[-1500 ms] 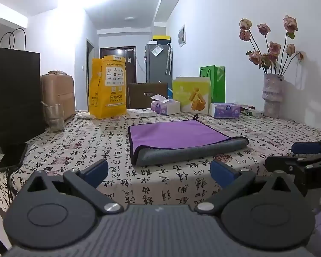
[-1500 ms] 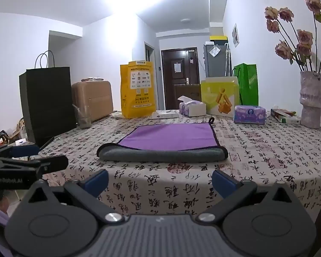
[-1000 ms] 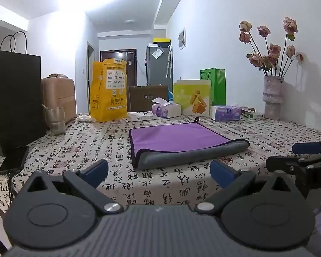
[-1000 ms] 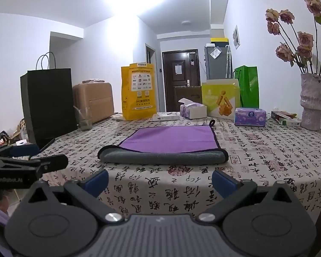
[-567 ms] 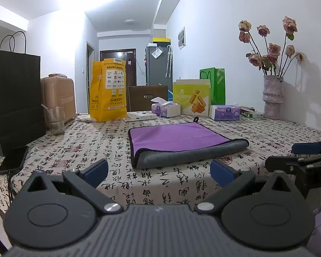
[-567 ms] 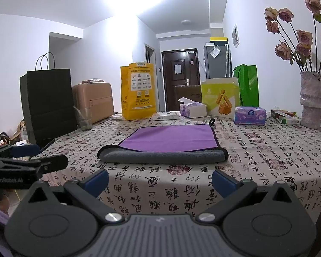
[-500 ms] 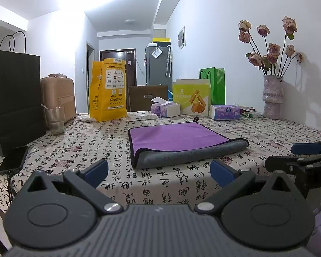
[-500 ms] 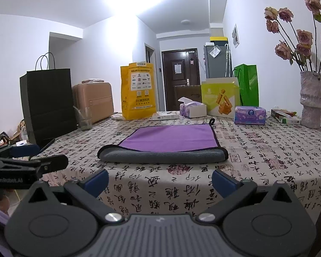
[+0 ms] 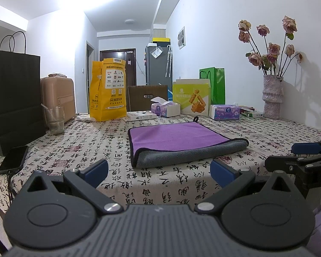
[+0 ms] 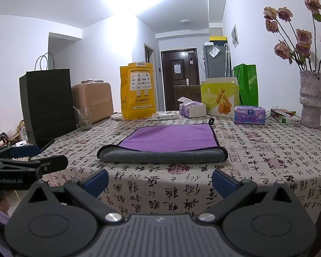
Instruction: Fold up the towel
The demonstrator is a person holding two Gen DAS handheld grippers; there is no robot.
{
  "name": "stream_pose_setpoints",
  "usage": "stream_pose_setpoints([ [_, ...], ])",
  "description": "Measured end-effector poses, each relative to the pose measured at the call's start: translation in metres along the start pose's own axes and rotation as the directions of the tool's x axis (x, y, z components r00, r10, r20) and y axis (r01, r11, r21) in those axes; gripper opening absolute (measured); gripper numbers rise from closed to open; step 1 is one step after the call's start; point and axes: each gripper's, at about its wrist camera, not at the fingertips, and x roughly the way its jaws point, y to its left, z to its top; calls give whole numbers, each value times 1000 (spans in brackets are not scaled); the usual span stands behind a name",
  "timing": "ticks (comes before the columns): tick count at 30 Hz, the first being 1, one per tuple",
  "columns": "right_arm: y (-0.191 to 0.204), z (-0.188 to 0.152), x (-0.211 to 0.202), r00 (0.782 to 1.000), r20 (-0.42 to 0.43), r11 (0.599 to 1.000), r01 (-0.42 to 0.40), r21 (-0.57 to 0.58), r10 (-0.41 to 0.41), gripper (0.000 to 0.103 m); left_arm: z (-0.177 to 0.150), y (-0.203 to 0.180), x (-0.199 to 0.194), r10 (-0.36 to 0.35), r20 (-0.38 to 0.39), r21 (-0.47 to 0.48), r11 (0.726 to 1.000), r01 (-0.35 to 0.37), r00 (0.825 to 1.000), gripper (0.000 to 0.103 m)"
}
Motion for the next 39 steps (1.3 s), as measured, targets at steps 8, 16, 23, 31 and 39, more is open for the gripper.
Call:
stream_pose_setpoints([
  [8,0,-1,0,1000,-2,1000,0,2,0,103,0,0,0,0,-1,0,1000,0,1000,103],
  [16,0,-1,2,1000,-6,1000,-3,7,3,103,0,0,0,0,0,0,1000,0,1000,103],
  [23,0,-1,2,1000,-6,1000,-2,8,2,103,0,0,0,0,-1,0,1000,0,1000,103],
  [31,0,-1,2,1000,-6,1000,-2,7,2,103,0,0,0,0,-2,0,1000,0,1000,103],
  [39,1,-1,2,1000,-7,1000,-2,7,2,103,0,0,0,0,-2,1,1000,0,1000,103],
])
